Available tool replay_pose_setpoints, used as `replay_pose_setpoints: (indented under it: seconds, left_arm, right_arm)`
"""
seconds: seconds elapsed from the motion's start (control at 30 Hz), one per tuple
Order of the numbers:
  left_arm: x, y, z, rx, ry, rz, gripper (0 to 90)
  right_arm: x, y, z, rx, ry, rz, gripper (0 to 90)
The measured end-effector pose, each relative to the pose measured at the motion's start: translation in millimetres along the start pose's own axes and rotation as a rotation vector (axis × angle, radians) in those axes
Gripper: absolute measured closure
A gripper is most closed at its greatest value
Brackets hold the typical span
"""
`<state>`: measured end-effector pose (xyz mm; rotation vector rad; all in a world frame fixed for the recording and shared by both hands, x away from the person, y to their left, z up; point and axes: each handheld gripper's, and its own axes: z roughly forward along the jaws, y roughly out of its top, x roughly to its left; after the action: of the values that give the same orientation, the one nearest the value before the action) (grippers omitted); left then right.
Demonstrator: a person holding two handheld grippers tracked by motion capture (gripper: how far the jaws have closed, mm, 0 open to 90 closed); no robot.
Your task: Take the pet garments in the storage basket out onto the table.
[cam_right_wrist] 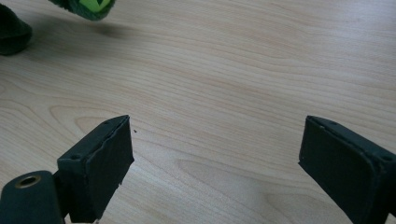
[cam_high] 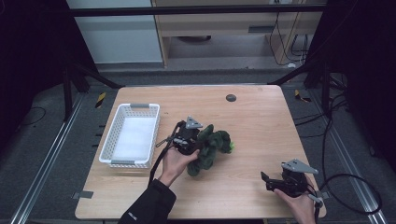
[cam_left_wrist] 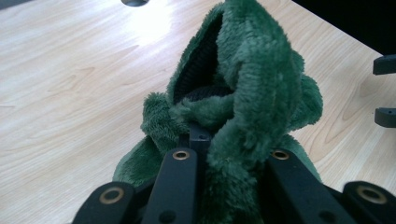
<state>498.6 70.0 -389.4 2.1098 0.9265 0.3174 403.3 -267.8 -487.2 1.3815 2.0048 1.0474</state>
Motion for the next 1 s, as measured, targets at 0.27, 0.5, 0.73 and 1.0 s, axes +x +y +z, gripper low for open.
replay_pose_setpoints:
  seconds: [0.27, 0.5, 0.73, 1.0]
  left_arm:
    - [-2.2, -5.6, 7.8, 0.025, -0.008, 0.018, 78.7]
    - [-2.9, -12.1, 15.6, 0.059, -0.008, 0.027, 76.1]
    - [-5.3, -15.3, 21.3, 0.079, -0.013, 0.038, 68.6]
    - [-4.6, -20.4, 24.7, 0.096, -0.026, 0.054, 56.0]
  right_arm:
    - [0.1, -0.2, 0.1, 0.002, 0.001, -0.001, 9.6]
    - [0.0, -0.5, 1.0, 0.004, -0.002, -0.009, 9.6]
    - [-0.3, -0.6, 0.9, 0.005, -0.002, -0.008, 9.6]
    - [-0.5, -0.5, 0.9, 0.006, -0.001, -0.007, 9.6]
